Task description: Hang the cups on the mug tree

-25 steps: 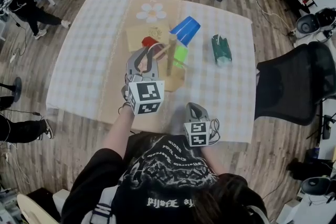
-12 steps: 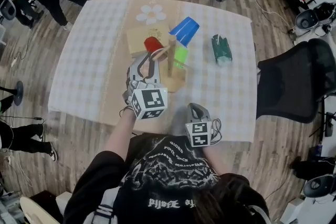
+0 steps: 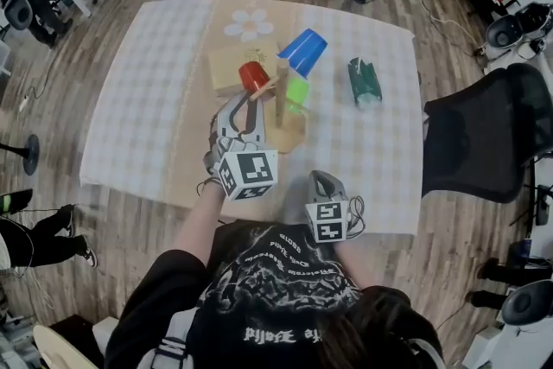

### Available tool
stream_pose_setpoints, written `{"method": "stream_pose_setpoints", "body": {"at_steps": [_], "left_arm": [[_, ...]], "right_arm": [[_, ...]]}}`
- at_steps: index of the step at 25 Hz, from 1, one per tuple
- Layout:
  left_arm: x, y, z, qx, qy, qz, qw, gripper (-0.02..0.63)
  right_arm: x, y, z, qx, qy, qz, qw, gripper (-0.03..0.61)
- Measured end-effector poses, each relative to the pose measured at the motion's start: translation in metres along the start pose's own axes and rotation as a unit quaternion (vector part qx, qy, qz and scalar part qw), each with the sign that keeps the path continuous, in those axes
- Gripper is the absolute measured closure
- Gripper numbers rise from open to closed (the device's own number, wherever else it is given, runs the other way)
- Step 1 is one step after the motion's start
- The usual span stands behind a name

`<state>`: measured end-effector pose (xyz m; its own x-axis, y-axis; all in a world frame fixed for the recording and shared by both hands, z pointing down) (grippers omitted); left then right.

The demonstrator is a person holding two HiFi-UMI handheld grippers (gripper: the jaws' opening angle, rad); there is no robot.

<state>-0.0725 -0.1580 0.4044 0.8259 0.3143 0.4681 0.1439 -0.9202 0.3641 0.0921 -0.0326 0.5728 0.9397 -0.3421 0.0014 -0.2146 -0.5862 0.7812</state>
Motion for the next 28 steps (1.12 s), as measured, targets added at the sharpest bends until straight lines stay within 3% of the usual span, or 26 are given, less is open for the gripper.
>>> {"method": "stream_pose_setpoints", "body": {"at_steps": [8,18,23,28], "left_arm": [[0.015,0.001,-0.012,0.004,0.048,0.015,0.9987,0.551],[0.019,-0.001,-0.012,0.014,0.013,-0.022,0.9996,0.541],[0.025,-0.002,-0.013,0.019,0.014,-0.038,0.9990,0.525],[0.026,-0.008,-0.013,0.021,-0.036,-0.075,0.9963,0.517]], "right_arm": [[0.002,0.000,-0.002,-0.005,0.004,-0.001,1.000,0.571],[0.000,0.000,-0.003,-0.004,0.002,0.002,1.000,0.571],[0.001,0.001,0.000,0.004,0.006,0.003,1.000,0.571],[0.000,-0.002,0.001,0.007,0.006,0.007,1.000,0.571]]}}
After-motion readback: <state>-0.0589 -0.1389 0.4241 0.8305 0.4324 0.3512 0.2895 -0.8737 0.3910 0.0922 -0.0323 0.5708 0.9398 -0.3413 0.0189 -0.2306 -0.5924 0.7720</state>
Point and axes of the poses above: the fingertips, and each gripper's own axes: y forward along the fingers, x to its right, z out of its top, the point moved 6 cm from there along -y, backward along the fingers, and after that the axes turned 15 degrees about -x, right-handed, at the moved point
